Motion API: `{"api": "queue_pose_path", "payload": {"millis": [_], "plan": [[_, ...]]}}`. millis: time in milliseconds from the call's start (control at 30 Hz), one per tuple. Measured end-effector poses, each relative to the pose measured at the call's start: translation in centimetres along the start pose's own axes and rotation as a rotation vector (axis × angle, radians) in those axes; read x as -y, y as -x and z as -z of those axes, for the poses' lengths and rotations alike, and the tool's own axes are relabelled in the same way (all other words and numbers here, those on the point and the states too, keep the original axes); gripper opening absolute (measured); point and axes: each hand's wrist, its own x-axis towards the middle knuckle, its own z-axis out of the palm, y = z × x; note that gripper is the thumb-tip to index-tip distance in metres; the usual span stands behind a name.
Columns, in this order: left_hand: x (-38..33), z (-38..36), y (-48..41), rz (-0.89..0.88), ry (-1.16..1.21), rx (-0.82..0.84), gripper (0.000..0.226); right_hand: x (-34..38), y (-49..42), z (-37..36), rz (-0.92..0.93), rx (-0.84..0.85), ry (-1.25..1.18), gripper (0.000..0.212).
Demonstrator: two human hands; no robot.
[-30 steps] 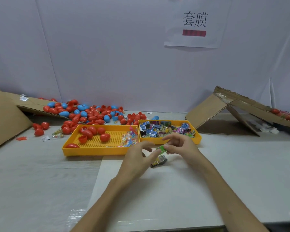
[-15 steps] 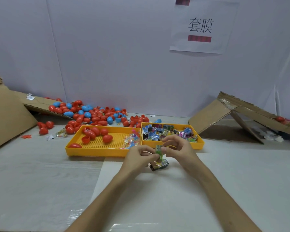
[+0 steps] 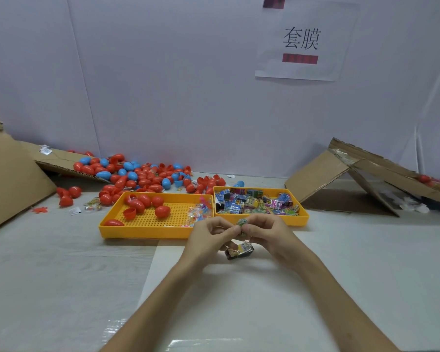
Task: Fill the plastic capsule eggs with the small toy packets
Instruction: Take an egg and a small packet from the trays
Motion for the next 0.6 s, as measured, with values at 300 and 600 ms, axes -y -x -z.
{"api": "queue_pose_path", "payload": {"millis": [300, 600], "plan": [[0.08, 0.31, -0.05, -0.012, -0.008, -0.105, 0.019, 0.34, 0.04, 0.10, -0.038, -0.013, -0.086, 0.010], [0.82, -0.27, -0.17, -0.180, -0.289, -0.094, 0.014, 0.46, 0.11, 0.03, -0.077, 0.007, -0.114, 0.009]]}}
